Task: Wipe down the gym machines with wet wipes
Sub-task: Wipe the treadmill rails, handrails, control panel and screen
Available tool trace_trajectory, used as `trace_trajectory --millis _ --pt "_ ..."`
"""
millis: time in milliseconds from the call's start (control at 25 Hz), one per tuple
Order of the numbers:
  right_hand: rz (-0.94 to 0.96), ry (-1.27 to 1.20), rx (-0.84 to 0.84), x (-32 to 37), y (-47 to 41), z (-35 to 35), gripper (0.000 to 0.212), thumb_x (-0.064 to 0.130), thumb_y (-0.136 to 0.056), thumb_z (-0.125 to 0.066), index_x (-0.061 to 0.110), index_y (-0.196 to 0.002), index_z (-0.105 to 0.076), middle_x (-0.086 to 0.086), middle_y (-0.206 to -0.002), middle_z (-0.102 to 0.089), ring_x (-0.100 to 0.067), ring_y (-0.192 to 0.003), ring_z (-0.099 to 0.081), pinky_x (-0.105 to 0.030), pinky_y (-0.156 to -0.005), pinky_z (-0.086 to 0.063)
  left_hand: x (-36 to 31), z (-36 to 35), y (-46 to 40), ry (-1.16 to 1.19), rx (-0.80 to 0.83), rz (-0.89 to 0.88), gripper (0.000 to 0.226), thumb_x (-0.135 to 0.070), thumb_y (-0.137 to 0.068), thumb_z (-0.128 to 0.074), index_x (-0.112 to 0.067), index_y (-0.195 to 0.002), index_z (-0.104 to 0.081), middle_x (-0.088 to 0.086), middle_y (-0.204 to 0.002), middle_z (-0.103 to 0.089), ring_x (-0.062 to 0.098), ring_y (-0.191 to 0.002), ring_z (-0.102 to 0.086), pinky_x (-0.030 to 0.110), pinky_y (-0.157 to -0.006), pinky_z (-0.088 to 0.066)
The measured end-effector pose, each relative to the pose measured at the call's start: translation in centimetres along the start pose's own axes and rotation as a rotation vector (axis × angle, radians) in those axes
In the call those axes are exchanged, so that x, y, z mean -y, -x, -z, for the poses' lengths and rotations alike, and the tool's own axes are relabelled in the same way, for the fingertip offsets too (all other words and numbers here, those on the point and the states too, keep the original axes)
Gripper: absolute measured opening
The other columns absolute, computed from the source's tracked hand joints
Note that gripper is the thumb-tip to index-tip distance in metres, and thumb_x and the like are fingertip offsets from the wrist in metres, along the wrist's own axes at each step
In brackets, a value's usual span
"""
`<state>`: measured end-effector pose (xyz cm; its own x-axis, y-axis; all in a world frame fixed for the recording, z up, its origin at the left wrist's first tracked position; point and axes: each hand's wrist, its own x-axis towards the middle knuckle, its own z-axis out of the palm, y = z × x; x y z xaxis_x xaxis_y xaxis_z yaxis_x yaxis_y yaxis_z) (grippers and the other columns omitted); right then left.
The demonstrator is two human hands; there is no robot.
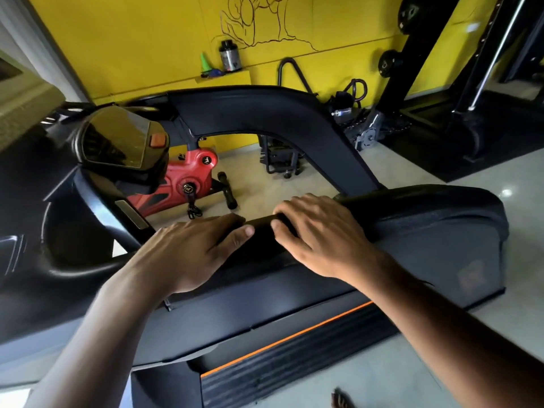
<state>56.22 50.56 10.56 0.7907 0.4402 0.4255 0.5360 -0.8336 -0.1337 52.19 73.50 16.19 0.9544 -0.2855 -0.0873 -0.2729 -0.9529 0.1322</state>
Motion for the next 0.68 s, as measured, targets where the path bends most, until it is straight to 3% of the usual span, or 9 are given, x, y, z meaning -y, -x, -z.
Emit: trace_trajectory --millis 120,200,240,320,440,520,600,680 --pt "-0.142 0.068 0.201 -6.4 0.9 1.9 0.088 0.064 -0.097 0.013 0.019 -0.114 -0.06 -0.002 -0.115 -0.065 -0.027 -0.111 -0.058 -0.045 -0.099 -0.043 -0.8 0.0 -1.3 -0.002 0.095 -0.057 0.086 -0.093 -0.076 0.003 -0.061 -0.155 -0.01 -0.023 -0.166 -0.026 0.012 -0.152 -0.029 0.041 -0.121 -0.03" --pt "-0.271 0.123 0.247 -11.1 1.8 2.1 0.065 0.04 -0.105 -0.001 0.014 -0.119 -0.058 -0.006 -0.121 -0.062 -0.031 -0.109 -0.057 -0.045 -0.095 -0.045 -1.6 0.2 -2.5 -0.007 0.156 -0.145 0.086 -0.096 -0.074 0.0 -0.063 -0.153 0.012 -0.029 -0.167 -0.002 0.003 -0.155 -0.009 0.038 -0.125 -0.019" --pt "-0.294 0.179 0.235 -12.4 2.3 2.2 0.053 0.026 -0.102 -0.009 0.012 -0.117 -0.058 -0.007 -0.121 -0.062 -0.032 -0.105 -0.057 -0.046 -0.092 -0.046 -2.1 0.3 -3.2 -0.015 0.184 -0.194 0.085 -0.096 -0.074 -0.001 -0.063 -0.151 0.018 -0.034 -0.164 0.007 -0.002 -0.152 -0.003 0.034 -0.125 -0.015" --pt "-0.292 0.209 0.154 -12.4 2.8 2.0 0.054 0.027 -0.093 -0.014 0.009 -0.11 -0.062 -0.01 -0.117 -0.064 -0.034 -0.104 -0.057 -0.047 -0.092 -0.046 -3.1 0.5 -4.5 -0.033 0.236 -0.28 0.082 -0.094 -0.076 -0.004 -0.064 -0.148 0.023 -0.046 -0.149 0.021 -0.013 -0.144 0.005 0.023 -0.121 -0.009" --pt "-0.308 -0.052 -0.109 -6.3 4.6 0.4 0.059 0.032 -0.088 -0.03 0.002 -0.127 -0.062 -0.016 -0.135 -0.06 -0.034 -0.129 -0.05 -0.043 -0.115 -0.033 -4.9 0.4 -6.5 -0.059 0.275 -0.398 0.072 -0.087 -0.086 -0.005 -0.062 -0.145 0.029 -0.052 -0.14 0.028 -0.029 -0.133 0.019 0.005 -0.11 0.004" --pt "-0.188 -0.14 -0.184 -1.5 7.8 -2.3 0.072 0.031 -0.089 -0.043 -0.003 -0.153 -0.039 -0.019 -0.161 -0.035 -0.032 -0.152 -0.027 -0.045 -0.126 -0.015 -5.9 0.1 -7.8 -0.033 0.291 -0.452 0.07 -0.079 -0.092 -0.011 -0.059 -0.146 0.028 -0.049 -0.144 0.028 -0.035 -0.128 0.022 -0.003 -0.105 0.009" --pt "-0.124 -0.135 -0.221 -1.3 10.4 -4.7 0.079 0.039 -0.097 -0.04 0.002 -0.162 -0.012 -0.015 -0.171 -0.007 -0.034 -0.158 -0.008 -0.056 -0.126 -0.009 -6.5 0.0 -8.7 -0.011 0.313 -0.453 0.07 -0.069 -0.096 -0.017 -0.055 -0.149 0.026 -0.048 -0.145 0.028 -0.038 -0.124 0.025 -0.008 -0.1 0.012" --pt "-0.33 -0.163 -0.345 -5.4 11.5 -6.6 0.076 0.05 -0.104 -0.024 0.008 -0.163 -0.002 -0.009 -0.172 0.004 -0.032 -0.159 -0.001 -0.061 -0.124 -0.009 -6.8 0.1 -8.9 0.011 0.343 -0.446 0.068 -0.065 -0.098 -0.018 -0.054 -0.148 0.027 -0.047 -0.145 0.027 -0.041 -0.118 0.026 -0.01 -0.095 0.014"
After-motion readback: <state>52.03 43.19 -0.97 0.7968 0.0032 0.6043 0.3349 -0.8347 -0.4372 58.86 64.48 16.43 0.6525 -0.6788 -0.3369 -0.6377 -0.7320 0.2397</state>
